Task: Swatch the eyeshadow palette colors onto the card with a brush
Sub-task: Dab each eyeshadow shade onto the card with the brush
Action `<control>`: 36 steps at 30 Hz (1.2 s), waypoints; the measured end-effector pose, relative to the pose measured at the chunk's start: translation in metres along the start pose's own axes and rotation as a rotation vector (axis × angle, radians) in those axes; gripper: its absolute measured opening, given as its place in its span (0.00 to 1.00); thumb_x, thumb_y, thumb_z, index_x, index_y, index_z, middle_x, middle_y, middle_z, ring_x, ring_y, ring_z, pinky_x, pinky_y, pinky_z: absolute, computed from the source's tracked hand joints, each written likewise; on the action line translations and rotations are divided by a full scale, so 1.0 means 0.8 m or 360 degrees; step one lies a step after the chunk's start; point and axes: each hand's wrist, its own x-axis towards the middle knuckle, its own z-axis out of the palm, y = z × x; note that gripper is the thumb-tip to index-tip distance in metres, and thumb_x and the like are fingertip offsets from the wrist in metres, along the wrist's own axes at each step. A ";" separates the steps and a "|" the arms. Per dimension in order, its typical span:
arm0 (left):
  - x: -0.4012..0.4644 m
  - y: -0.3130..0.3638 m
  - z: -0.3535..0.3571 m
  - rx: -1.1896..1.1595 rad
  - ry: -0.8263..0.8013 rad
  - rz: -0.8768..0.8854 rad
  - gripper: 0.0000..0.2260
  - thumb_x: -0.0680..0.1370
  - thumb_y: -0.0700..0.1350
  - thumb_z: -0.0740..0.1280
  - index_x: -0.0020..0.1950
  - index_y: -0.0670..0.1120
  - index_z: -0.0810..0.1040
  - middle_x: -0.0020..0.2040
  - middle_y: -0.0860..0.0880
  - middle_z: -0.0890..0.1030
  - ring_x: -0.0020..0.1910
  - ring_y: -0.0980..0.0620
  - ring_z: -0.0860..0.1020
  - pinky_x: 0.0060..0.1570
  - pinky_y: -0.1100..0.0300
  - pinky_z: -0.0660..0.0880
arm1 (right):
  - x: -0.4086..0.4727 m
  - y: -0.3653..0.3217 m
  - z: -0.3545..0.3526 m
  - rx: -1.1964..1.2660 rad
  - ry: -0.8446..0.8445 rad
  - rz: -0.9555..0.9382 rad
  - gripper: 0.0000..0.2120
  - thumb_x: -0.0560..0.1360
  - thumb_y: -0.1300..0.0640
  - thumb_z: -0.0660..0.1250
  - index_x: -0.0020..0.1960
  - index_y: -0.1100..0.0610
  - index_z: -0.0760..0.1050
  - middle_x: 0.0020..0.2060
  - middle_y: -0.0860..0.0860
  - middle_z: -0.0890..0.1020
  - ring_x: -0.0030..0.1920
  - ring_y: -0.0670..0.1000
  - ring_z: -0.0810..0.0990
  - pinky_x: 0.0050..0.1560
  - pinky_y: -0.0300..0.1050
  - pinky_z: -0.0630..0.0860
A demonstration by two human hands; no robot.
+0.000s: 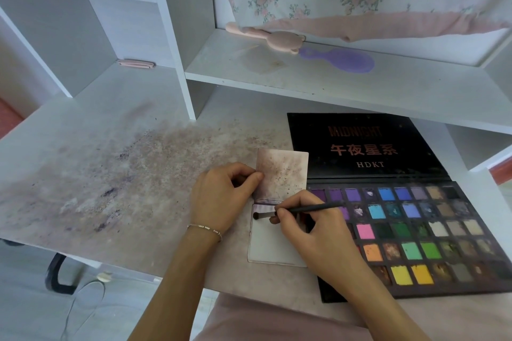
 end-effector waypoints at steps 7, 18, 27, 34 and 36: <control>0.000 0.000 0.000 0.0011 0.0002 -0.0007 0.04 0.70 0.52 0.70 0.35 0.58 0.80 0.32 0.59 0.81 0.34 0.61 0.78 0.37 0.60 0.76 | 0.000 0.000 0.000 -0.0017 -0.0006 0.0017 0.07 0.72 0.61 0.66 0.38 0.49 0.74 0.34 0.48 0.82 0.34 0.41 0.75 0.34 0.30 0.70; -0.001 0.002 -0.002 0.0031 -0.0013 0.0001 0.05 0.71 0.51 0.69 0.35 0.58 0.79 0.32 0.60 0.80 0.34 0.62 0.78 0.37 0.61 0.75 | 0.000 -0.001 0.000 -0.0013 -0.0001 0.0006 0.08 0.72 0.61 0.66 0.38 0.49 0.74 0.34 0.47 0.82 0.34 0.39 0.75 0.34 0.28 0.69; -0.001 0.003 -0.002 0.0012 -0.0028 -0.0007 0.03 0.71 0.50 0.69 0.37 0.56 0.81 0.34 0.57 0.82 0.35 0.59 0.79 0.40 0.57 0.77 | 0.002 -0.001 0.000 -0.0010 -0.0018 0.0004 0.07 0.72 0.60 0.66 0.38 0.50 0.75 0.34 0.49 0.82 0.33 0.39 0.74 0.33 0.29 0.69; -0.001 0.002 -0.002 0.0017 -0.0007 -0.0023 0.04 0.71 0.50 0.70 0.35 0.56 0.81 0.33 0.58 0.81 0.35 0.60 0.78 0.39 0.59 0.76 | 0.000 -0.003 -0.020 0.0215 0.0338 -0.0069 0.11 0.73 0.65 0.64 0.42 0.50 0.76 0.40 0.42 0.81 0.41 0.41 0.80 0.39 0.29 0.75; -0.001 0.002 -0.002 0.0020 -0.0012 -0.0022 0.05 0.71 0.50 0.70 0.35 0.57 0.80 0.33 0.58 0.81 0.35 0.60 0.78 0.39 0.60 0.75 | -0.002 0.001 -0.035 0.0259 0.0420 -0.0066 0.13 0.73 0.67 0.63 0.43 0.49 0.77 0.40 0.41 0.82 0.40 0.40 0.80 0.39 0.27 0.74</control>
